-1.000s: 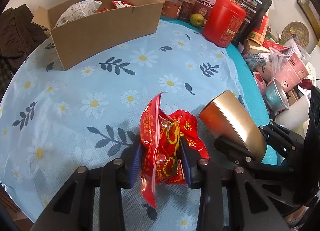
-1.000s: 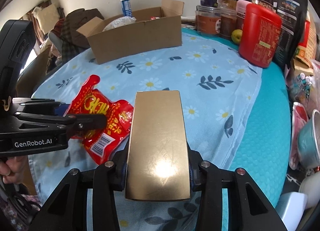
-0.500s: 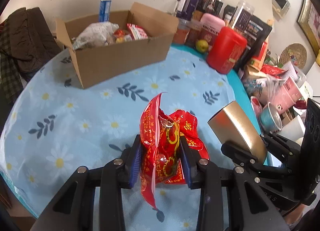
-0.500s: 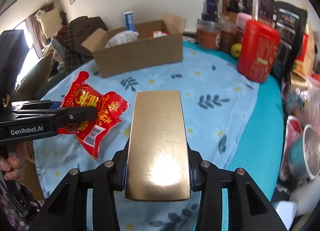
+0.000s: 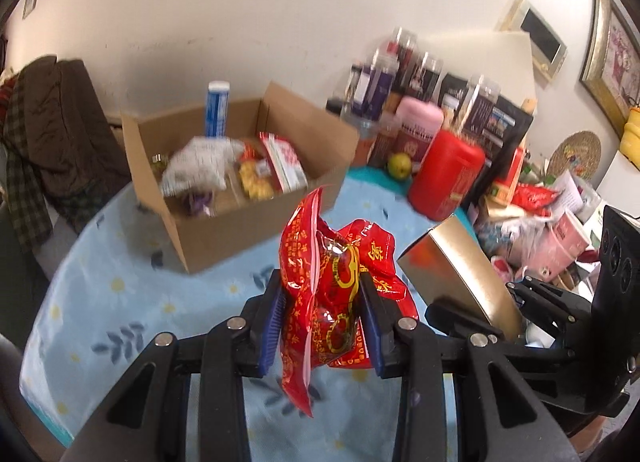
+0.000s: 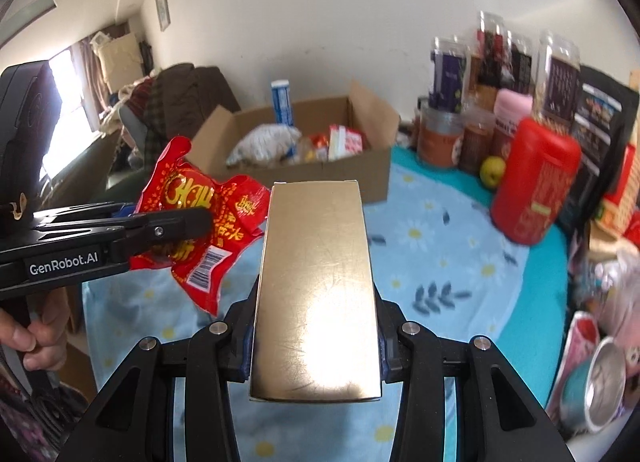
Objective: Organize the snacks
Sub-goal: 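Lift the red foil bag with the left gripper while the right gripper carries the gold box to the box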
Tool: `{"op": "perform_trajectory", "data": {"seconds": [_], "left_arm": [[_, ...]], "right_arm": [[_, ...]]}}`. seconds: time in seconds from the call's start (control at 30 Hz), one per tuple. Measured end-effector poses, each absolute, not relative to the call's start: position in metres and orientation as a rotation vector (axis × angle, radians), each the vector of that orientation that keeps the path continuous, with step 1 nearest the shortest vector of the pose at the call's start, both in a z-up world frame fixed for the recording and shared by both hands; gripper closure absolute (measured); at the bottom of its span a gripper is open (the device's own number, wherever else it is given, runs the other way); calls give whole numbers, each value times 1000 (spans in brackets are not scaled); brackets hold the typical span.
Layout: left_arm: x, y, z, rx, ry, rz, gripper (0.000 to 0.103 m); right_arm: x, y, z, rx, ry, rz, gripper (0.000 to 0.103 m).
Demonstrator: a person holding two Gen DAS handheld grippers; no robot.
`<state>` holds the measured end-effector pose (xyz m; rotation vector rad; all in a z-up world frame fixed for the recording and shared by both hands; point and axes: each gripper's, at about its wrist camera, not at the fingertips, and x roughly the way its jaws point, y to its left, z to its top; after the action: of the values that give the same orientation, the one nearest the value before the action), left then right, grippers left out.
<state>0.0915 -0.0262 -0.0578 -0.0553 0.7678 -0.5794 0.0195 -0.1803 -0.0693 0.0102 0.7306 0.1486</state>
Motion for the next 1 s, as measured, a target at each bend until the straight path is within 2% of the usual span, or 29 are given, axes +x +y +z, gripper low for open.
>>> {"op": "perform_trajectory", "data": {"seconds": [0.57, 1.0], "left_arm": [[160, -20, 15, -35, 557, -489, 68], [227, -8, 6, -68, 554, -418, 68]], "right_arm": [[92, -173, 3, -71, 560, 185, 60], [171, -164, 6, -68, 523, 233, 60]]}}
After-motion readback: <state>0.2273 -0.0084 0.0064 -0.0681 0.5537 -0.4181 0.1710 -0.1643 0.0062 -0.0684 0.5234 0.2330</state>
